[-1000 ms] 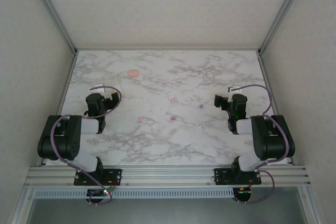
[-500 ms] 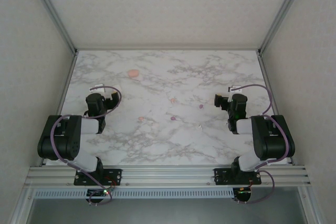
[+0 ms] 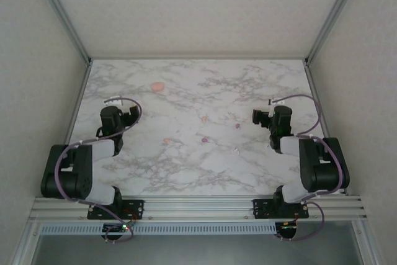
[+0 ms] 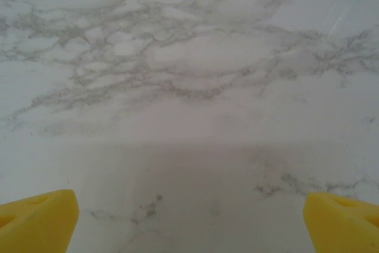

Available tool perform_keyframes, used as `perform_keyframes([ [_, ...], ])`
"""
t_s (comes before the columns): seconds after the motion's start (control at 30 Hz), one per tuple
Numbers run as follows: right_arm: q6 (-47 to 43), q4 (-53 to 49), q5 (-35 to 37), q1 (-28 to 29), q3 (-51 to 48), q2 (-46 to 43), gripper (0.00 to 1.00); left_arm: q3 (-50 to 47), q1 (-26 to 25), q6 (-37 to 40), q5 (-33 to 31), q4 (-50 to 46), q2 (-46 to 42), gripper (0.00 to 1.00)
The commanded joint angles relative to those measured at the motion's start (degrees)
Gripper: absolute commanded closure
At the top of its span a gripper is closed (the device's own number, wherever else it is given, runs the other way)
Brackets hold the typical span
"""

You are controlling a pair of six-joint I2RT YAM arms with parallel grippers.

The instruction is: Insert the wireless bluetooth earbuds into the charging case

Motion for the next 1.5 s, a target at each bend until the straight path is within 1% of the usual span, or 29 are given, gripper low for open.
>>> perform_keyframes([
  [0.0, 3.48, -23.06, -2.15, -0.35, 11.97, -3.55, 0.02, 7.42, 0.85, -3.55, 1.92, -15.16, -4.54, 0.09],
  [0.13, 8.63, -34.44, -8.43, -0.34, 18.99, -3.31, 0.03, 17.35, 0.82, -5.82, 5.01, -30.18, -2.24, 0.12],
  [0.17, 9.01, -36.58, -11.53, -0.34, 20.73, -2.83, 0.05, 20.19, 0.83, -5.87, 6.13, -33.44, -0.73, 0.14],
  [0.23, 10.13, -38.99, -15.89, -0.34, 22.74, -2.31, 0.08, 26.29, 0.82, -5.59, 9.68, -40.89, 3.52, 0.19],
  [0.3, 11.21, -40.78, -18.36, -0.26, 24.28, -1.88, 0.08, 32.71, 0.71, -5.88, 11.26, -47.9, 8.47, 0.24],
  [0.37, 11.64, -42.9, -19.81, -0.27, 25.85, -1.49, 0.08, 38.89, 0.73, -6.91, 11.76, -55.24, 13.76, 0.33],
  [0.47, 12.19, -46.07, -19.72, -0.32, 27.91, -0.64, 0.08, 46.0, 0.3, -8.85, 11.41, -62.97, 20.74, 0.41],
  [0.53, 12.41, -46.64, -19.88, -0.16, 28.32, -0.23, 0.08, 48.08, -0.49, -10.94, 8.95, -64.83, 23.38, 0.41],
  [0.6, 13.08, -47.05, -19.63, -0.17, 28.42, 0.13, 0.08, 49.9, -0.83, -12.43, 9.32, -66.06, 25.67, 0.41],
  [0.83, 14.67, -47.99, -20.09, -0.19, 28.45, 1.82, 0.07, 56.61, -3.64, -14.23, 4.62, -71.29, 32.94, 0.37],
  [0.93, 15.08, -48.77, -20.08, -0.17, 28.6, 2.33, 0.07, 58.51, -4.22, -15.36, 1.22, -72.79, 34.99, 0.37],
  [1.23, 16.72, -50.15, -20.92, -0.16, 28.6, 3.08, 0.06, 63.34, -4.47, -17.55, -0.42, -74.08, 41.19, 0.39],
  [1.33, 17.01, -50.65, -21.45, -0.17, 28.56, 2.83, 0.05, 64.15, -4.63, -17.45, 0.47, -74.34, 42.67, 0.42],
  [1.43, 16.93, -50.93, -21.29, -0.24, 28.43, 2.39, 0.05, 65.85, -4.73, -16.34, 2.29, -75.9, 44.28, 0.48],
  [1.47, 16.83, -51.03, -21.06, -0.23, 28.43, 2.29, 0.05, 66.07, -4.97, -16.01, 2.27, -76.14, 44.43, 0.48],
])
